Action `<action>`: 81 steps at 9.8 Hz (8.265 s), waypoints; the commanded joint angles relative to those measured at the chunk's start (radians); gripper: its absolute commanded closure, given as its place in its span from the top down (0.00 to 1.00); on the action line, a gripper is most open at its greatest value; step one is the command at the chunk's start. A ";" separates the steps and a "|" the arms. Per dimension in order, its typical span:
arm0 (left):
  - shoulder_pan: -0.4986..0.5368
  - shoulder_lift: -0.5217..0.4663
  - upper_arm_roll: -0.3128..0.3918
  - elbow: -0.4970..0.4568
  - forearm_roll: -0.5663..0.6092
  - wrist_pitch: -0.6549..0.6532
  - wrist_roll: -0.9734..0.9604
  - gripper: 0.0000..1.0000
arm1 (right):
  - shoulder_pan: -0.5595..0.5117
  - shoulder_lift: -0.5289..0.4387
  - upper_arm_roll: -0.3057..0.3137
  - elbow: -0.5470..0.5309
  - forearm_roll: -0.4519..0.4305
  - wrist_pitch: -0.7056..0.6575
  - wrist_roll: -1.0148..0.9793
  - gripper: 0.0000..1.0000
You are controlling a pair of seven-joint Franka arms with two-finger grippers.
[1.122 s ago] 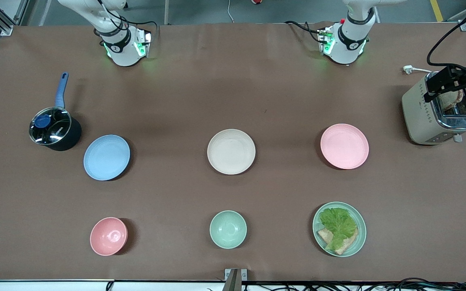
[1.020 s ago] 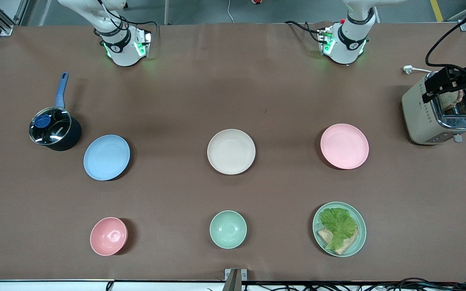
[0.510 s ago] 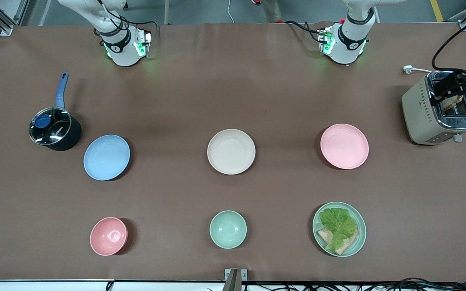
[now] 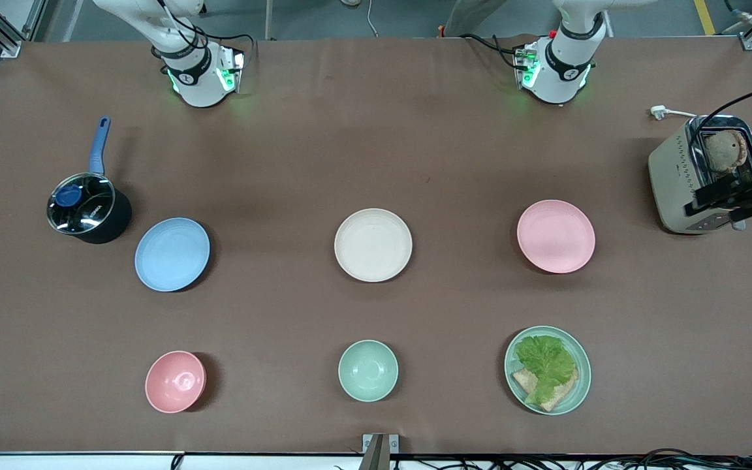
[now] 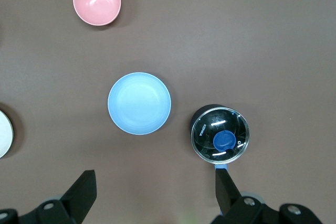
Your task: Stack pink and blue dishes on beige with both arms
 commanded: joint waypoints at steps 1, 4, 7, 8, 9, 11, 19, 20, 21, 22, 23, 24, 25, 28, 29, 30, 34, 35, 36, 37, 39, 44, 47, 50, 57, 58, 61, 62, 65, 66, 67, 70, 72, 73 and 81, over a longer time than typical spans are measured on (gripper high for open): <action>-0.004 0.066 0.005 -0.128 -0.020 0.099 0.127 1.00 | -0.009 -0.012 0.006 -0.012 -0.003 0.004 -0.008 1.00; -0.014 0.231 0.002 -0.132 -0.020 0.163 0.120 0.99 | 0.001 -0.024 0.010 -0.147 -0.006 0.063 -0.008 1.00; -0.017 0.342 -0.007 -0.132 -0.021 0.189 0.103 0.85 | -0.009 0.009 0.011 -0.396 -0.003 0.367 -0.007 1.00; -0.016 0.367 -0.009 -0.130 -0.055 0.191 0.092 0.79 | -0.011 0.050 0.010 -0.476 0.011 0.492 -0.008 1.00; -0.019 0.382 -0.009 -0.132 -0.137 0.192 0.090 0.73 | -0.011 0.093 0.010 -0.542 0.025 0.623 -0.008 1.00; -0.031 0.394 -0.009 -0.148 -0.158 0.212 0.089 0.62 | -0.018 0.233 0.011 -0.561 0.122 0.737 -0.081 1.00; -0.045 0.364 -0.026 -0.211 -0.158 0.312 0.066 0.00 | -0.201 0.467 0.011 -0.589 0.535 0.788 -0.658 0.95; -0.044 0.312 -0.065 -0.210 -0.156 0.300 0.017 0.00 | -0.195 0.470 0.011 -0.606 0.571 0.788 -0.663 0.89; -0.034 0.267 -0.120 -0.201 -0.152 0.281 -0.058 0.00 | -0.198 0.477 0.011 -0.614 0.582 0.788 -0.689 0.80; -0.034 0.246 -0.200 -0.184 -0.149 0.280 -0.153 0.00 | -0.200 0.486 0.011 -0.623 0.600 0.788 -0.721 0.71; -0.036 0.252 -0.286 -0.169 -0.142 0.281 -0.278 0.01 | -0.200 0.488 0.011 -0.626 0.602 0.787 -0.730 0.64; -0.039 0.267 -0.364 -0.153 -0.129 0.289 -0.384 0.01 | -0.204 0.488 0.011 -0.633 0.603 0.786 -0.731 0.56; -0.045 0.302 -0.441 -0.126 -0.091 0.292 -0.510 0.01 | -0.204 0.490 0.011 -0.637 0.603 0.786 -0.732 0.48; -0.094 0.506 -0.607 0.082 0.173 0.332 -1.020 0.02 | -0.221 0.496 0.011 -0.638 0.620 0.777 -0.726 0.03; -0.126 0.569 -0.621 0.145 0.253 0.332 -1.155 0.02 | -0.218 0.496 0.011 -0.620 0.631 0.759 -0.711 0.01; -0.148 0.594 -0.644 0.169 0.303 0.332 -1.243 0.02 | -0.219 0.491 0.010 -0.562 0.631 0.677 -0.665 0.01; -0.250 0.603 -0.667 0.169 0.419 0.332 -1.482 0.02 | -0.187 0.473 0.013 -0.287 0.516 0.338 -0.311 0.01; -0.266 0.614 -0.673 0.169 0.433 0.332 -1.517 0.04 | -0.139 0.436 0.011 -0.281 0.514 0.332 -0.277 0.01; -0.286 0.614 -0.675 0.169 0.439 0.332 -1.552 0.09 | -0.096 0.407 0.010 -0.282 0.513 0.340 -0.274 0.01; -0.292 0.611 -0.676 0.170 0.442 0.332 -1.594 0.29 | -0.050 0.376 0.010 -0.287 0.513 0.366 -0.266 0.01; -0.304 0.598 -0.676 0.169 0.494 0.324 -1.600 1.00 | 0.076 0.329 0.006 -0.298 0.491 0.446 -0.118 0.01; -0.243 0.401 -0.650 0.167 0.531 0.200 -1.496 1.00 | 0.325 0.266 0.010 -0.458 0.454 0.674 0.130 0.01; -0.217 0.280 -0.543 0.163 0.519 0.189 -1.283 1.00 | 0.474 0.255 0.013 -0.564 0.457 0.826 0.271 0.01; -0.147 0.211 -0.535 0.166 0.514 0.189 -1.142 1.00 | 0.604 0.263 0.014 -0.642 0.470 0.957 0.347 0.01; -0.119 -0.078 -0.269 0.169 0.215 0.047 -0.506 1.00 | 0.767 0.313 0.014 -0.716 0.471 1.188 0.448 0.04; -0.119 -0.116 -0.229 0.170 0.185 0.013 -0.449 1.00 | 0.767 0.319 0.014 -0.724 0.471 1.191 0.448 0.05; -0.047 -0.170 -0.210 0.236 0.184 -0.102 -0.422 1.00 | 0.781 0.351 0.014 -0.724 0.471 1.218 0.448 0.22; -0.037 -0.169 -0.207 0.249 0.187 -0.158 -0.411 1.00 | 0.788 0.362 0.013 -0.723 0.471 1.218 0.444 0.58; -0.103 -0.176 -0.100 0.284 0.186 -0.261 -0.401 1.00 | 0.756 0.263 -0.047 -0.724 0.455 1.148 0.432 1.00; -0.100 -0.176 -0.093 0.284 0.187 -0.265 -0.407 1.00 | 0.749 0.217 -0.122 -0.695 0.401 1.021 0.409 1.00; -0.100 -0.175 -0.090 0.281 0.189 -0.272 -0.416 1.00 | 0.748 0.173 -0.207 -0.643 0.293 0.871 0.385 1.00; -0.116 -0.164 -0.076 0.286 0.283 -0.279 -0.424 1.00 | 0.748 0.149 -0.406 -0.409 0.189 0.468 0.326 1.00; -0.117 -0.156 -0.081 0.292 0.280 -0.259 -0.421 1.00 | 0.739 0.152 -0.509 -0.271 0.146 0.351 0.302 1.00; -0.117 -0.150 -0.092 0.292 0.267 -0.256 -0.414 1.00 | 0.672 0.146 -0.495 -0.218 0.111 0.310 0.294 1.00; -0.113 -0.098 -0.176 0.315 0.206 -0.280 -0.414 1.00 | 0.029 -0.101 -0.058 -0.173 0.017 0.001 0.112 1.00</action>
